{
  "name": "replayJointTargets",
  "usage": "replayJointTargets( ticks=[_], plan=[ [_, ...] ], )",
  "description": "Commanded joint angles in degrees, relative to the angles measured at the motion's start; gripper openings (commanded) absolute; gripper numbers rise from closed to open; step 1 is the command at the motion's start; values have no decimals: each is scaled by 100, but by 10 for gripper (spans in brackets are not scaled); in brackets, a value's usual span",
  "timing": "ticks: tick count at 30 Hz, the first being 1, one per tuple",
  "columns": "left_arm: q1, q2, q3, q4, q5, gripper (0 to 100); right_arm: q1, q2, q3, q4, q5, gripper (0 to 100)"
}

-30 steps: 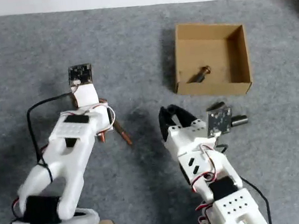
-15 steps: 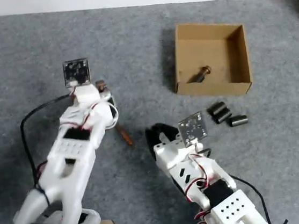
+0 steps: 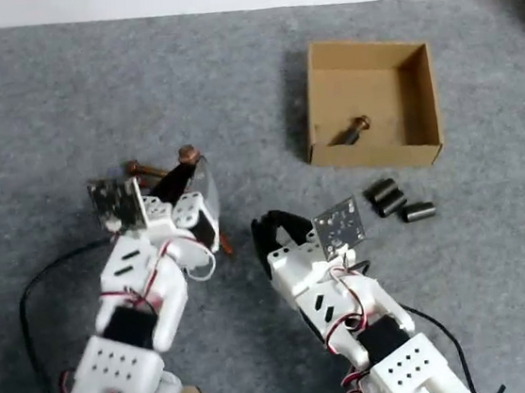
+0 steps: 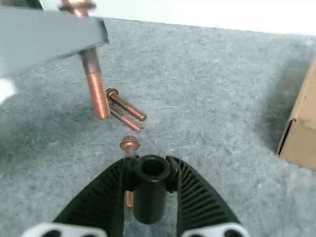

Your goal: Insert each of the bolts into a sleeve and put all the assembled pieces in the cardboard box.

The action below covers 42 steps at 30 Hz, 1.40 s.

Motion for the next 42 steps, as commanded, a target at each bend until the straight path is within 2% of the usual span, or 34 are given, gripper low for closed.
replayJointTargets(
  ticks=[1,4,7,15,24,29,32,35,42],
  plan=[
    [180,-760,110,-158,26,5,4,-75,945,-215,334,5],
    [180,-998,251,-158,26,5,-189,-75,945,-207,1310,5],
    [189,-1024,303,-158,35,5,-242,-75,945,-233,1679,5],
    [602,-1068,303,-158,26,5,-295,-66,945,-1437,1609,5],
    [585,-1077,215,-369,26,5,-1042,-57,945,-673,1530,5],
    [479,-1077,198,-598,26,5,-1024,-57,945,-637,1530,5],
    [488,-1077,198,-580,53,5,-778,-57,945,-462,1538,5],
    [576,-1077,198,-571,70,5,-444,-57,945,-505,1530,5],
    [919,-1077,198,-571,70,5,-391,-57,945,-505,1530,5]
  ],
)
